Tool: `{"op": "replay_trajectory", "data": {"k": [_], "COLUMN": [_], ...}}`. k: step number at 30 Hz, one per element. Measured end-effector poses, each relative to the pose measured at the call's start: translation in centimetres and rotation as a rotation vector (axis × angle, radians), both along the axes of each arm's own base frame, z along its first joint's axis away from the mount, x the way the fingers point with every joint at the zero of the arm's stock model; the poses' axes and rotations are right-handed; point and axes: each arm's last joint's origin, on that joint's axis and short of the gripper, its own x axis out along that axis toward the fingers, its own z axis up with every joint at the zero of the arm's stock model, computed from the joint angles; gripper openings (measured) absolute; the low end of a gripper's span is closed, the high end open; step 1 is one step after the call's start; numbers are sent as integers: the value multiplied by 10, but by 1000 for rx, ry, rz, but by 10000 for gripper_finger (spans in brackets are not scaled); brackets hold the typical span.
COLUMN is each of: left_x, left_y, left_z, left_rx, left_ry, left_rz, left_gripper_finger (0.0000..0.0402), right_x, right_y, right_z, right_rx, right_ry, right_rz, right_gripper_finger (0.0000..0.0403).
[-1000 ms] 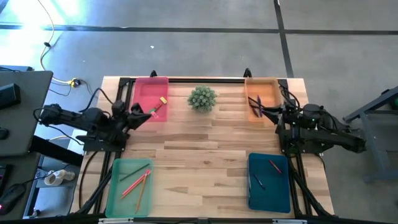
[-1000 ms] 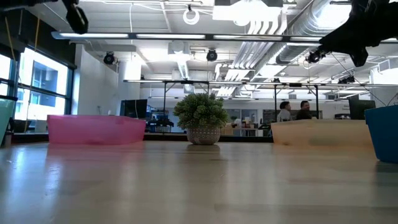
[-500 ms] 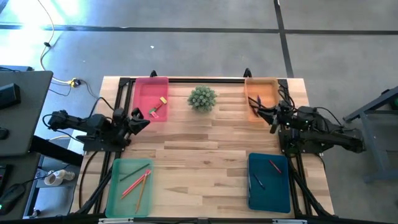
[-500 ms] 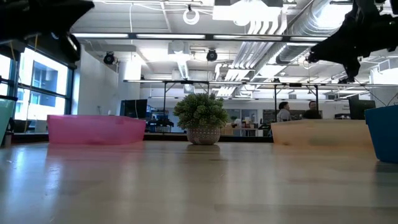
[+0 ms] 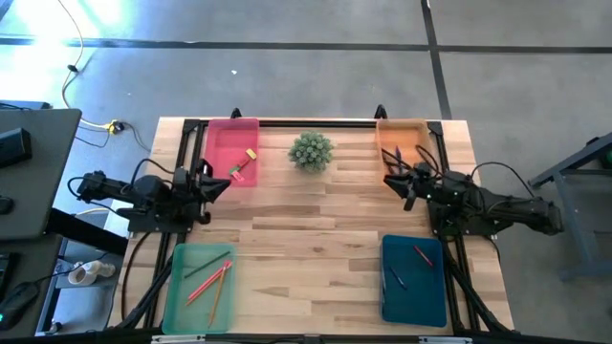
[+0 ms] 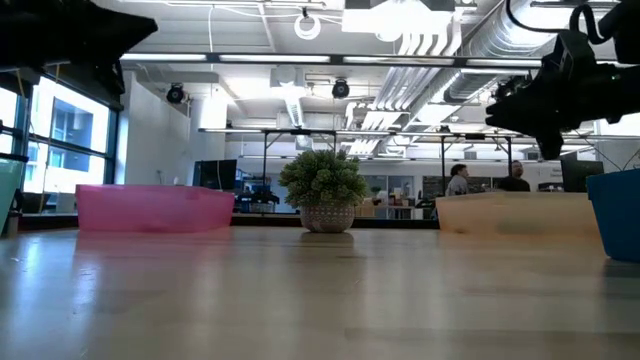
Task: Sort crayons/erasers/pens/pencils in bins
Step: Return to Home Position
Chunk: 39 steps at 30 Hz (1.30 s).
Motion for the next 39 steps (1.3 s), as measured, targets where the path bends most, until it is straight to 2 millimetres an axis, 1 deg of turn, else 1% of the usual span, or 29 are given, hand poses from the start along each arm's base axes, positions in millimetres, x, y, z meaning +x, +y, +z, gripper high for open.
{"op": "replay_trajectory", "data": {"k": [3, 9, 15, 20, 39], "left_x": [0, 2, 3, 3, 3], "left_y": [1, 1, 1, 1, 2], "left_z": [-2, -7, -12, -14, -13], "left_rx": [9, -67, -130, -138, -140], "left_ry": [26, 58, 86, 99, 97], "left_rz": [40, 27, 15, 28, 35], "left_gripper_finger": [0, 0, 0, 1, 1], "right_x": [1, 1, 2, 2, 2], "right_y": [0, 0, 0, 0, 0], "right_z": [-1, -2, -2, -3, -3], "right_rx": [-12, -30, -109, -85, -84], "right_ry": [-15, 3, 34, 27, 28], "right_rz": [19, 22, 29, 27, 27], "right_gripper_finger": [83, 83, 83, 83, 83]}}
